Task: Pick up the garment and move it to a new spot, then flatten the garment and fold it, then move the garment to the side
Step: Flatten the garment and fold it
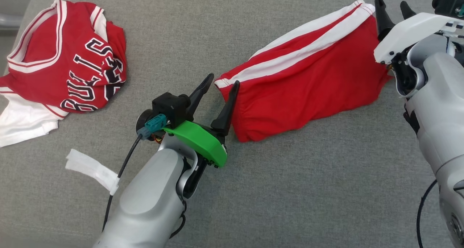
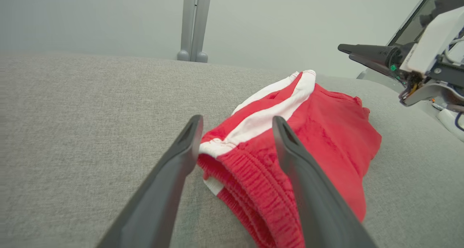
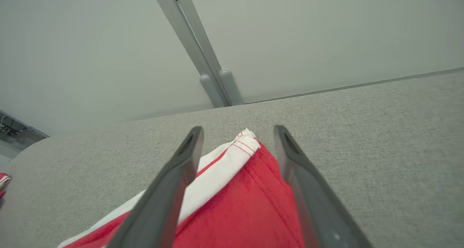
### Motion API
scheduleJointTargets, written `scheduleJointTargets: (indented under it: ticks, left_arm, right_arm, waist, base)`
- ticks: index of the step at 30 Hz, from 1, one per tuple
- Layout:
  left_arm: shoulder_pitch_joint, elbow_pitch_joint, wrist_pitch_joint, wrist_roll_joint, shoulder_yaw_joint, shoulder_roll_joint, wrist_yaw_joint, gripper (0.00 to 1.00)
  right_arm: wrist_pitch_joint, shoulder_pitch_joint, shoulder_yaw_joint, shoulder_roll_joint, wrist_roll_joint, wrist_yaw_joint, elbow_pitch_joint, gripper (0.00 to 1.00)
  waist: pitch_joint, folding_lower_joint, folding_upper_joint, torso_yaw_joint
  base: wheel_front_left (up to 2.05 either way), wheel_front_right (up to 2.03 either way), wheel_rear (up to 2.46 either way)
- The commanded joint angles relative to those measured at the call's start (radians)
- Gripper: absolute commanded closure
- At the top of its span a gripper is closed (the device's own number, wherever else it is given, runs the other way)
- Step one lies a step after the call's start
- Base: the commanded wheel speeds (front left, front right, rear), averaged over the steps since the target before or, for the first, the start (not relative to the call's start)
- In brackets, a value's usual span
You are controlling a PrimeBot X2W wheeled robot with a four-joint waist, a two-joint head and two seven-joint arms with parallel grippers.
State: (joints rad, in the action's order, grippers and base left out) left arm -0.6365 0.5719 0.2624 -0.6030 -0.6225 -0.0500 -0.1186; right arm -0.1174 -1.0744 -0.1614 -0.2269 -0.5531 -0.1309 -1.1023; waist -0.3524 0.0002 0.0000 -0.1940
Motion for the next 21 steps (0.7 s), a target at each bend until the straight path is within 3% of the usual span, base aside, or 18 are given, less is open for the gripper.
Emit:
scheduleJointTargets:
  ticks: [1,7,12,21]
  left_arm:
    - [0.026,-0.005,0.003,0.019,0.011,-0.002,0.007,0.00]
    - [0.111,-0.048,0.003,0.089,0.082,-0.002,0.026,0.00]
    - [0.192,-0.146,0.004,0.175,0.207,-0.002,0.043,0.00]
    - [0.330,-0.344,0.003,0.299,0.433,-0.002,0.045,0.00]
  right_arm:
    - [-0.008,0.025,-0.016,-0.012,-0.012,0.000,-0.002,0.00]
    - [-0.009,0.096,-0.106,-0.080,-0.040,0.000,0.003,0.00]
    - [-0.004,0.134,-0.155,-0.132,-0.057,0.000,-0.016,0.00]
    - [0.004,0.133,-0.196,-0.152,-0.078,0.000,-0.086,0.00]
  waist:
    - [0.013,-0.0002,0.0000,0.003]
    - [0.045,-0.0002,0.0000,-0.006]
    - [0.046,-0.0002,0.0000,-0.026]
    - [0.020,-0.0002,0.0000,-0.055]
  base:
    - [0.00,0.00,0.00]
    - [0.00,0.00,0.00]
    - [0.00,0.00,0.00]
    - [0.00,0.00,0.00]
